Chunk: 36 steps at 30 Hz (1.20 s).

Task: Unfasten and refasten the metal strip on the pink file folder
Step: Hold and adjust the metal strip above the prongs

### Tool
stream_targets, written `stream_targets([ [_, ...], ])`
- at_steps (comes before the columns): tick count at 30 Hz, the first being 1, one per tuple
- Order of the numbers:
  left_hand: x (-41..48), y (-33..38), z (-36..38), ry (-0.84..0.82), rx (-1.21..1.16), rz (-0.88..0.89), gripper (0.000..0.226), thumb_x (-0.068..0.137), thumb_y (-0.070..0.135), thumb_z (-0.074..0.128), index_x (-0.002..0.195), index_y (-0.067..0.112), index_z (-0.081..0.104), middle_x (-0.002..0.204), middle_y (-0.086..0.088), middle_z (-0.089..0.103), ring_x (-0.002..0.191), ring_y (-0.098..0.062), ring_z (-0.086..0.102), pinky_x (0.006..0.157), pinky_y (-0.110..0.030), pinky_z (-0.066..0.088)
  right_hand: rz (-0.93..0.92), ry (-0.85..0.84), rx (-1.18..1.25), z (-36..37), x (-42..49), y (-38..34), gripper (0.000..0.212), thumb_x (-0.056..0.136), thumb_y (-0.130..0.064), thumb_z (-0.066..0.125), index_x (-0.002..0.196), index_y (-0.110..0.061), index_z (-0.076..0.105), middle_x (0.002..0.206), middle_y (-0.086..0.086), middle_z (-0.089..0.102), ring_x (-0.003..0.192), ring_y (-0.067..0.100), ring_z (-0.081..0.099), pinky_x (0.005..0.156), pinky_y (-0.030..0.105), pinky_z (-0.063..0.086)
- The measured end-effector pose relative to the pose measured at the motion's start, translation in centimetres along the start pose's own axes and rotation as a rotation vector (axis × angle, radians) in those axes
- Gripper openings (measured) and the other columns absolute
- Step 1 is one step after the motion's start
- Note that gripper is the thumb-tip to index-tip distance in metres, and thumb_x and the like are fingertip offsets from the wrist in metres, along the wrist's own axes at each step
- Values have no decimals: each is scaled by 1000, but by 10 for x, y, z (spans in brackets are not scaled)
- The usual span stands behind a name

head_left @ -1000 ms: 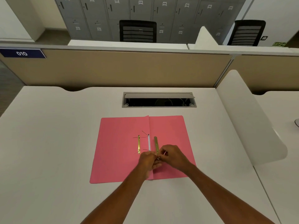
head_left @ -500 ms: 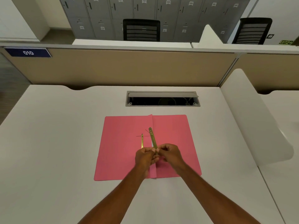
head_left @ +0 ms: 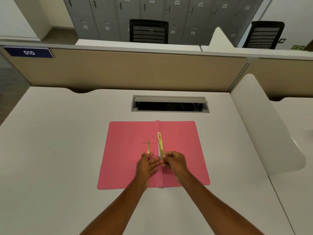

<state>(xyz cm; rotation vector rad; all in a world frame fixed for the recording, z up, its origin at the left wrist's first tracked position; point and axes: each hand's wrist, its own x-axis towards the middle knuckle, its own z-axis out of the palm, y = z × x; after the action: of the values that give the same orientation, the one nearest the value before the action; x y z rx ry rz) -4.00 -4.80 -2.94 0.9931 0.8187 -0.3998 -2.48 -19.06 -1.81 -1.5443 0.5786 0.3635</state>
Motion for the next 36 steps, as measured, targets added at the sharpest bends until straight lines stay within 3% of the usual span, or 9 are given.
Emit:
stream_targets([
  [3,0,0,1,-33,-14,-19,71,111,66,21,114,17,73,103,-7,83,95,-23,79,83,-34,63,6,-33,38,3,-1,2,10,96,0,73,104,5,78,95,26,82,71,21,74,69,28,67],
  [7,-1,1,5,-53,-42,-45,80,109,69,20,115,11,74,96,-6,86,73,-16,82,62,-28,66,3,-36,39,6,-4,3,9,95,1,74,102,1,80,93,23,83,70,21,76,70,30,67],
  [10,1,0,7,-68,-15,-50,83,109,71,20,126,9,73,113,-10,84,72,-16,81,62,-27,67,-3,-12,30,7,-7,4,7,95,-1,76,99,-4,81,88,17,84,69,20,77,67,27,68],
  [12,2,0,6,-74,7,-44,85,109,71,21,130,7,73,108,-8,86,74,-17,82,66,-28,68,-1,-2,42,7,-9,3,8,94,-1,76,98,-5,81,88,17,85,69,20,78,67,27,68],
  [16,2,-1,5,-70,39,-21,86,108,71,22,134,7,73,109,-9,86,84,-20,82,79,-32,67,-12,17,39,7,-8,1,8,95,-2,76,100,-6,81,87,14,85,71,22,79,71,30,69],
  [23,-2,0,10,-65,62,-27,84,109,70,21,126,9,76,81,-5,84,76,-20,74,65,-25,67,-17,29,31,9,-8,1,8,94,-3,77,101,-6,81,88,14,85,73,22,79,80,38,70],
  [32,-2,-3,9,-77,103,-26,78,108,72,23,111,17,78,96,-6,88,81,-21,82,70,-28,69,20,64,8,8,-9,1,8,95,-1,76,101,-2,81,91,20,84,67,19,76,66,27,68],
  [36,-3,-3,9,-67,128,-25,71,109,68,24,109,19,76,91,1,88,83,-17,85,69,-28,68,41,70,8,9,-8,4,9,95,-2,76,102,-1,81,94,23,83,75,26,76,81,44,70],
])
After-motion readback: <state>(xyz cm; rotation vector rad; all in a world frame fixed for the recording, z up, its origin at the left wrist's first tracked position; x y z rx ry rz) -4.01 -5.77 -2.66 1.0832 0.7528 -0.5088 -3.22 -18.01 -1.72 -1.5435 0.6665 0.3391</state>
